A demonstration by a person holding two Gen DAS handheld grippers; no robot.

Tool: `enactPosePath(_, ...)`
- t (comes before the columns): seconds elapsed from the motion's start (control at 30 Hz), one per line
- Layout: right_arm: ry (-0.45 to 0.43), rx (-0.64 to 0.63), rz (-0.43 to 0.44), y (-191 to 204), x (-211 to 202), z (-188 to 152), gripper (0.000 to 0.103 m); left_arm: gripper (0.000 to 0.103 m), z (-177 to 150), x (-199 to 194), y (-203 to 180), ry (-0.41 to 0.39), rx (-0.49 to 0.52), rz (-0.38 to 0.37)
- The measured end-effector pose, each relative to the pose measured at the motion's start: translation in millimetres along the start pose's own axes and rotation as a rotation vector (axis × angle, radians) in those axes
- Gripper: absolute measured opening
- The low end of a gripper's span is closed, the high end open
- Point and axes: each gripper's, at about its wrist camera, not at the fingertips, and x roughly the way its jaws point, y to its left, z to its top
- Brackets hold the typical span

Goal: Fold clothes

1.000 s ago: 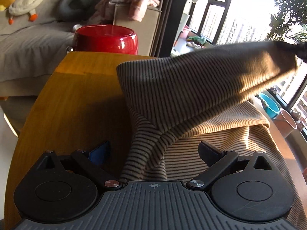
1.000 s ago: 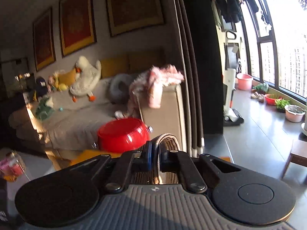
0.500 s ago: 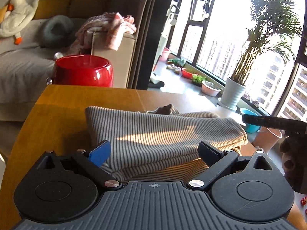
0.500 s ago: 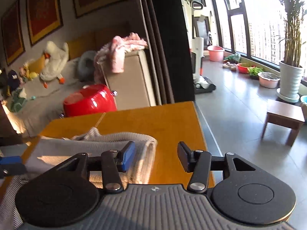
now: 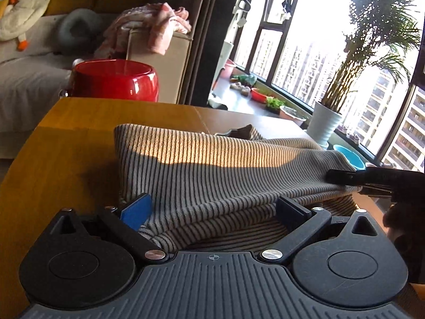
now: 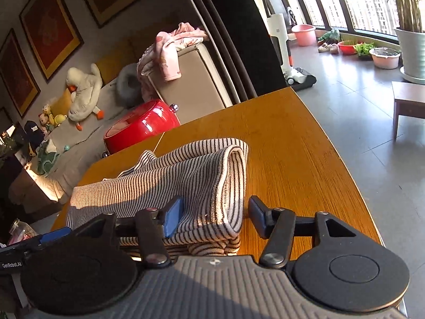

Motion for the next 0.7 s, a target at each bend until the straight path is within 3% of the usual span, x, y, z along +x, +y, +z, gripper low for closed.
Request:
enactPosePath(0.13, 0.001, -0.018, -0.019, 3.3, -0.9, -0.2, 0.103, 0.103, -0.6, -0.6, 2.3, -0.007, -0.014, -0.014)
enactPosePath(0.7, -0.007, -0.003, 0.003, -1.0, -2.0, -1.3, 0.103, 0.103, -0.4, -1.1, 3.7, -0.015, -0.027, -0.025)
